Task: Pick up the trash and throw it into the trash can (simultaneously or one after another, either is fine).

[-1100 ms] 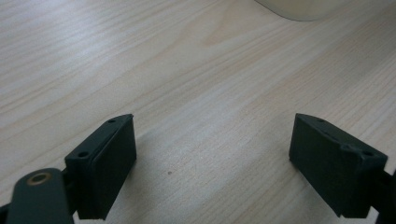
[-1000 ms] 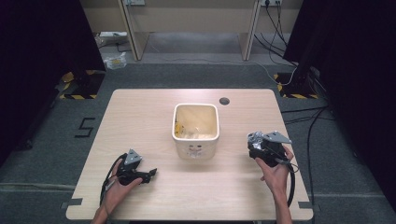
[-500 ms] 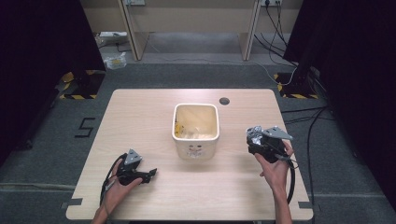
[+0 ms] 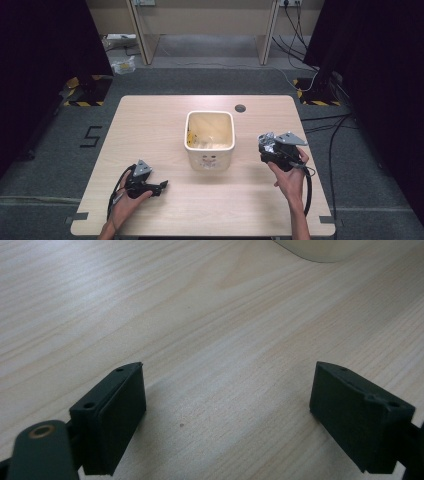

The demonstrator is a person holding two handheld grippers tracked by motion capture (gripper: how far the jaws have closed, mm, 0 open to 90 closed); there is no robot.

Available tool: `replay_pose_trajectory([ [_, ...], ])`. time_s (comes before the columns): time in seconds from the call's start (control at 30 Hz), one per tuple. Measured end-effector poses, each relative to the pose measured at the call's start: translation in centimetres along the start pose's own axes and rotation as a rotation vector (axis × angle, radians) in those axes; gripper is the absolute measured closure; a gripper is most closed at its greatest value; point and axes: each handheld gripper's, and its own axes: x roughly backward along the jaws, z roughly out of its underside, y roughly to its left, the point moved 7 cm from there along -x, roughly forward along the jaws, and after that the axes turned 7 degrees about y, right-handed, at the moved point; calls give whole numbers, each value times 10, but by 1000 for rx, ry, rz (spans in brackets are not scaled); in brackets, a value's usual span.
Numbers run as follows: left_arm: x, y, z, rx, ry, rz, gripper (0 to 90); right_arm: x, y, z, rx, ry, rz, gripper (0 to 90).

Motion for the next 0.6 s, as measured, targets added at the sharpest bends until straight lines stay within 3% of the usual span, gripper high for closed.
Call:
replay_pose_trajectory([
  [0.6, 0, 0, 0, 0, 0, 0, 140, 10, 3, -17, 16, -38, -16, 342],
])
